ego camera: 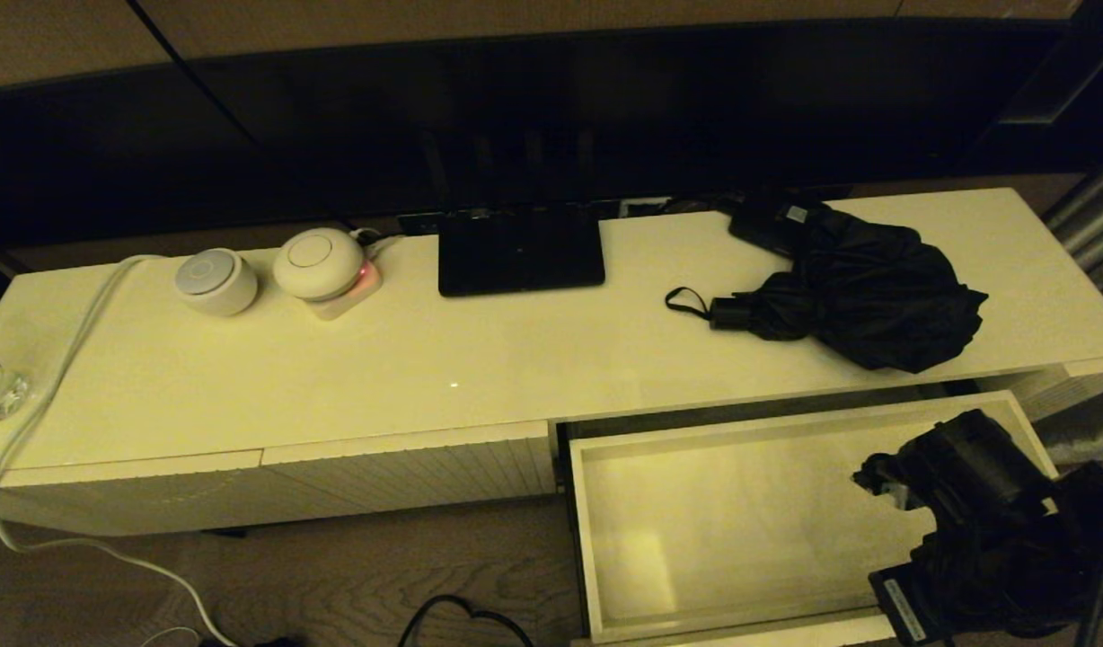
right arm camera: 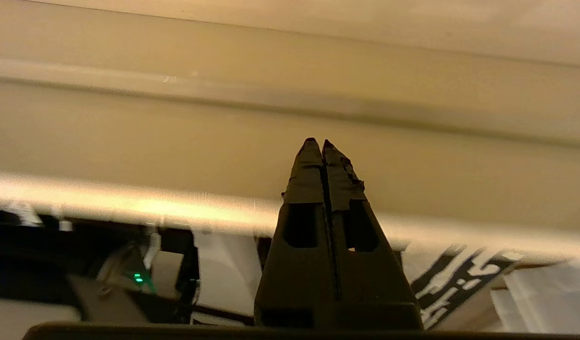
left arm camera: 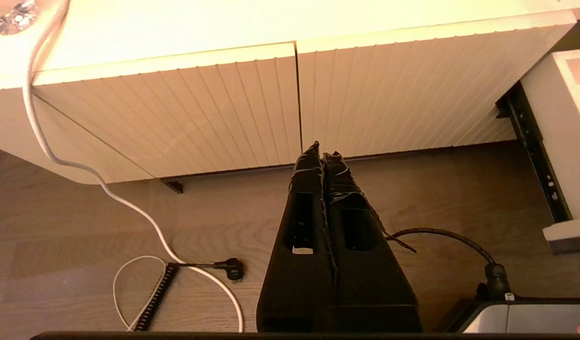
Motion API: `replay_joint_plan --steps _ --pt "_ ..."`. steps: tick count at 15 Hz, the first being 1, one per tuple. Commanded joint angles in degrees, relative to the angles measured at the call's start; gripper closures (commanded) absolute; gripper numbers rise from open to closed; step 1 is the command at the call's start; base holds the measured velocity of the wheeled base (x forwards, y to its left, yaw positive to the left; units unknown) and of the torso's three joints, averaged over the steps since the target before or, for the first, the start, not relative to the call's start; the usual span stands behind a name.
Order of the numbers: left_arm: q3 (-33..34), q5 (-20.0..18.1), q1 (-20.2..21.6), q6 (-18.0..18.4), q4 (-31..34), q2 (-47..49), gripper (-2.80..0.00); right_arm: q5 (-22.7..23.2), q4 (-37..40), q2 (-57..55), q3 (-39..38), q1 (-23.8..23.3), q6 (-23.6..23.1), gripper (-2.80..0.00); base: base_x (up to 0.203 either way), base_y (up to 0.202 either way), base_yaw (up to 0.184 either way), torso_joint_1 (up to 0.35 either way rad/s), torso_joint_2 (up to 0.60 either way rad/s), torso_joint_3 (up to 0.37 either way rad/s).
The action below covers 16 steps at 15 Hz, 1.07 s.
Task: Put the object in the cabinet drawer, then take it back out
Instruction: Open the drawer, then put the umbrella in the drawer
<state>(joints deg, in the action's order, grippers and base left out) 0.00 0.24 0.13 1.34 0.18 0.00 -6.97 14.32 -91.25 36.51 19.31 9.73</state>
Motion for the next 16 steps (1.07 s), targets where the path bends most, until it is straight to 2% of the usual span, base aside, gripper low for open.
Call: replay_joint_plan --steps 1,3,4,7,9,11,12,13,14,16 --pt "0.2 0.0 0.0 0.0 0.0 0.0 0.0 -0.5 -7.3 8.3 2.7 -2.0 -0.9 0.0 0.0 0.0 0.0 0.0 0.0 0.0" --pt "0.2 0.0 0.0 0.0 0.0 0.0 0.0 -1.5 -8.5 14.3 4.4 -2.9 -6.7 0.0 0.0 0.0 0.0 0.0 0.0 0.0" --pt "0.2 0.0 0.0 0.0 0.0 0.0 0.0 -3.2 -8.4 17.2 4.3 -3.1 -12.0 0.0 0.0 0.0 0.0 0.0 0.0 0.0" --pt "0.2 0.0 0.0 0.0 0.0 0.0 0.0 -6.4 -7.2 24.2 1.2 -3.4 -35.6 0.0 0.0 0.0 0.0 0.0 0.0 0.0" --pt "0.2 0.0 0.0 0.0 0.0 0.0 0.0 -6.9 -6.9 26.9 0.8 -5.3 -55.3 0.0 0.0 0.0 0.0 0.0 0.0 0.0" --pt "0.2 0.0 0.0 0.0 0.0 0.0 0.0 -7.2 -8.3 27.4 1.5 -7.4 -72.0 0.0 0.0 0.0 0.0 0.0 0.0 0.0" --pt "0.2 0.0 0.0 0.0 0.0 0.0 0.0 -7.2 -10.1 27.1 2.2 -7.8 -78.0 0.0 0.0 0.0 0.0 0.0 0.0 0.0" --pt "0.2 0.0 0.0 0.0 0.0 0.0 0.0 -7.0 -13.1 26.4 3.0 -7.4 -82.0 0.0 0.0 0.0 0.0 0.0 0.0 0.0" --pt "0.2 0.0 0.0 0.0 0.0 0.0 0.0 -6.9 -15.8 25.7 3.0 -5.6 -84.4 -2.8 0.0 0.0 0.0 0.0 0.0 0.0" --pt "0.2 0.0 0.0 0.0 0.0 0.0 0.0 -7.2 -18.9 24.6 2.2 -0.7 -86.7 -2.8 0.0 0.0 0.0 0.0 0.0 0.0"
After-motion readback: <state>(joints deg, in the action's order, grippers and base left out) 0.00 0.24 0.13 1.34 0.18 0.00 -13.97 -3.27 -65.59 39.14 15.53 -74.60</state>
